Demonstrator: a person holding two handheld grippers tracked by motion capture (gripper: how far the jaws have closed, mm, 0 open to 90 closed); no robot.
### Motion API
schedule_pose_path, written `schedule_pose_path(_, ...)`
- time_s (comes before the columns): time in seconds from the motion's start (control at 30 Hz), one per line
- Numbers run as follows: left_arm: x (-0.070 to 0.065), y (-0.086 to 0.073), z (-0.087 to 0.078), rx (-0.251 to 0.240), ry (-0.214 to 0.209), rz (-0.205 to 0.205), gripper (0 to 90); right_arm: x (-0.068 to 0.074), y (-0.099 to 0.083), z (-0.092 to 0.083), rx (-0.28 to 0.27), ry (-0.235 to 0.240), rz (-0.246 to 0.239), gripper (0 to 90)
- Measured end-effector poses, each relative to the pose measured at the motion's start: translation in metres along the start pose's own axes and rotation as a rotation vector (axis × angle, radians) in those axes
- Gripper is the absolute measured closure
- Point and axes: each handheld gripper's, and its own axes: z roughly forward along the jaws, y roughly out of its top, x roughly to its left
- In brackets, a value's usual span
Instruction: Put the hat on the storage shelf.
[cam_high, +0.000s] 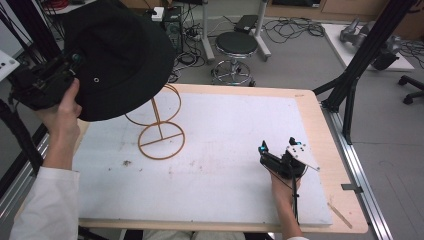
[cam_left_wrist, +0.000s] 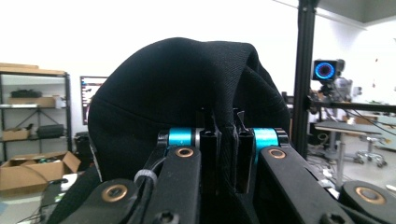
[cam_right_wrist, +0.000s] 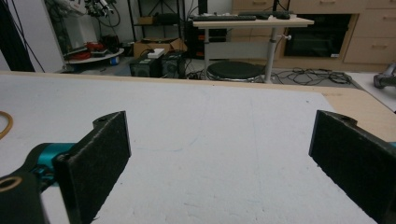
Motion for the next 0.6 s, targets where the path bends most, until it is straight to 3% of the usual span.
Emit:
schedule_pose_path(0.3,-0.018,-0.006,0.011,0.007,-0.052,0.003,85.3,0.0,0.0,0.0,0.0,0.006,0.006,4.4)
schedule_pose_path(0.6,-0.027,-0.011,0.019,0.022,-0.074,0.009,85.3,-0.001,0.0,0.0,-0.007,0.01,0.01,4.5)
